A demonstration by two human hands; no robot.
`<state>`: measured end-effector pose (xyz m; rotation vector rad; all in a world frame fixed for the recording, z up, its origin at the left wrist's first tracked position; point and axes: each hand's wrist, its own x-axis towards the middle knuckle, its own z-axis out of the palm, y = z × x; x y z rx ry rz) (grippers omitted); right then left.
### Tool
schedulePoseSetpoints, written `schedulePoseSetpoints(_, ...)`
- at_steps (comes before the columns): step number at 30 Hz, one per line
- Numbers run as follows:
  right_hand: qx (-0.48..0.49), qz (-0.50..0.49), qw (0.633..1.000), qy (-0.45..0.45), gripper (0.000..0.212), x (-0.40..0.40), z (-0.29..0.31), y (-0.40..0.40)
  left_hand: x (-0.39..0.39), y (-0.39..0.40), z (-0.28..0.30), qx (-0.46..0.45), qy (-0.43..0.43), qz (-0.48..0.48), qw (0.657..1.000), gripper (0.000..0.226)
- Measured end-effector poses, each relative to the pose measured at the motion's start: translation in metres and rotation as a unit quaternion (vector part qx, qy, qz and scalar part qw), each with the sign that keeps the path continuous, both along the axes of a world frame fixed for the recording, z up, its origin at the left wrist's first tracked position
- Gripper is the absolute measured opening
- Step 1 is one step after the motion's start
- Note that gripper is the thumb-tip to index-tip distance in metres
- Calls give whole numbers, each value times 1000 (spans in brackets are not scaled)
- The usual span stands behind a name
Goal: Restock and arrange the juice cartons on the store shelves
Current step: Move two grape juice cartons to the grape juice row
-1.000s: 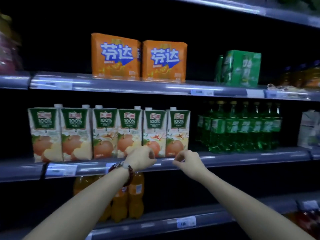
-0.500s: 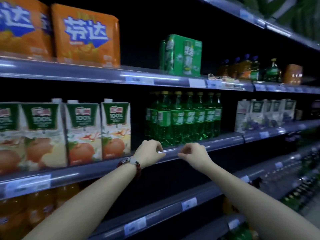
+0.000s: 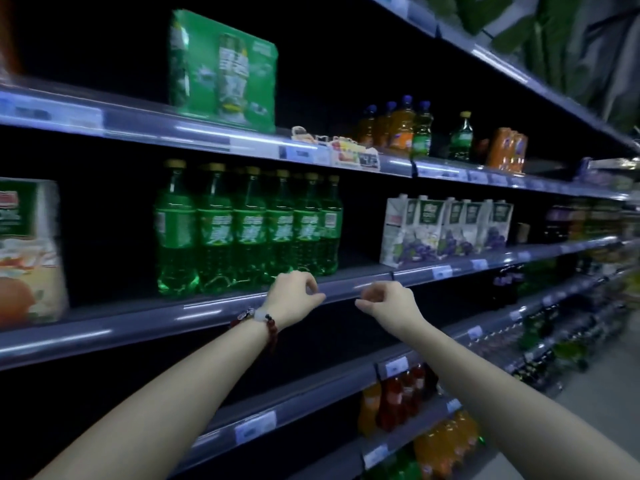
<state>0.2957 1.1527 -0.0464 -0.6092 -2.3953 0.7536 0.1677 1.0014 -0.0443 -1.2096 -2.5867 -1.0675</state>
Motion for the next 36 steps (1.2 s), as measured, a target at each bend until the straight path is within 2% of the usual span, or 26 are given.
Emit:
schedulePoseSetpoints(6,-18,-27,999,-6,23,23,-12,81,20,92,-7,1,-9,-21,1000,24)
schedulePoseSetpoints(14,-17,-64,998,-6,22,16,-14,188,6,210,0,16,11,-39,999,29)
schedulePoseSetpoints(20,12,-79,997,-1,22,-11,9,260,-24,283,21,76,5,-15,997,17)
schedulePoseSetpoints(24,12,-86,996,18,25,-30,20,303,-50,324,31,92,3,27,995,29)
schedulePoseSetpoints(30,-3,-98,995,27,29,-56,18,350,-75,361,29,102,-52,78,990,68)
schedulePoseSetpoints(36,-33,-94,992,80,44,-86,23,390,-90,387,25,121,-30,98,987,71)
